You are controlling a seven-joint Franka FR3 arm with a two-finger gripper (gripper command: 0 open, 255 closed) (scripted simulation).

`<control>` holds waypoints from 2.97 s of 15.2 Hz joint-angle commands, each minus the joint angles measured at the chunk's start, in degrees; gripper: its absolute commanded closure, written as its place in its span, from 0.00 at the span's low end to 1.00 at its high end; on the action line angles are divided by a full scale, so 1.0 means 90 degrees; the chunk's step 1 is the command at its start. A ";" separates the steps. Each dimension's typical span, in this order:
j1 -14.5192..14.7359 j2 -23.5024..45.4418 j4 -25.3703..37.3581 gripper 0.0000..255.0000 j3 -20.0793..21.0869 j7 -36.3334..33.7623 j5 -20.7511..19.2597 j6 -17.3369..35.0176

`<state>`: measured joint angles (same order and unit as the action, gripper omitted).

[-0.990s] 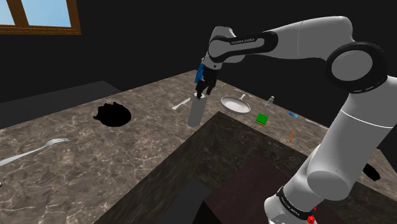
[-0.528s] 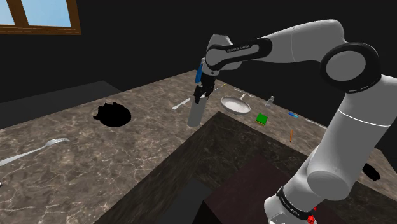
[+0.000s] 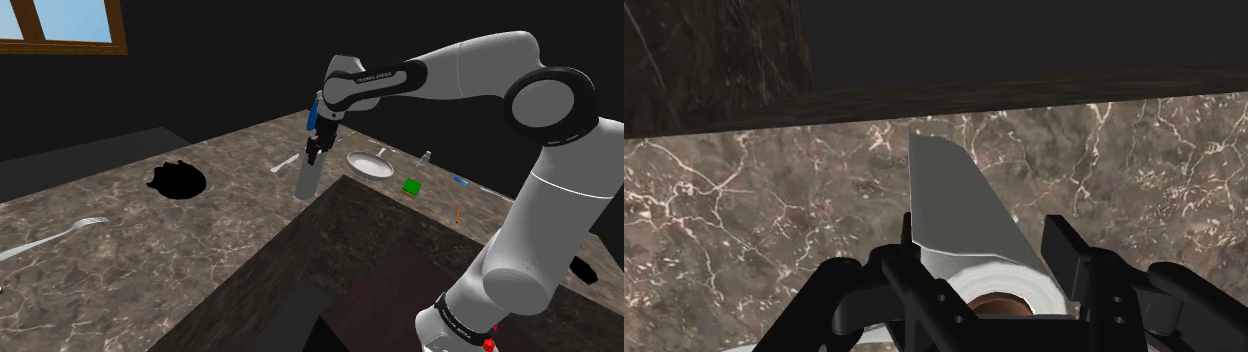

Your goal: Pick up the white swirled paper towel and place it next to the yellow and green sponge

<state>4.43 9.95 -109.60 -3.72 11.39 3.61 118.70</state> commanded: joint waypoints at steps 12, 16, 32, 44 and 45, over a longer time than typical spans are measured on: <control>0.0001 -0.0087 0.0148 1.00 -0.0003 -0.0016 -0.0013 -0.0235; 0.0002 -0.0187 0.0366 1.00 -0.0006 -0.0037 -0.0028 -0.0553; -0.0003 -0.0381 0.1492 1.00 -0.0014 -0.0103 -0.0065 -0.1871; -0.0016 -0.0280 0.2654 1.00 -0.0020 -0.0141 -0.0064 -0.2932; -0.0017 -0.0260 0.2767 1.00 -0.0021 -0.0143 -0.0063 -0.3025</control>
<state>4.26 7.49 -85.64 -3.92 10.17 3.03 92.31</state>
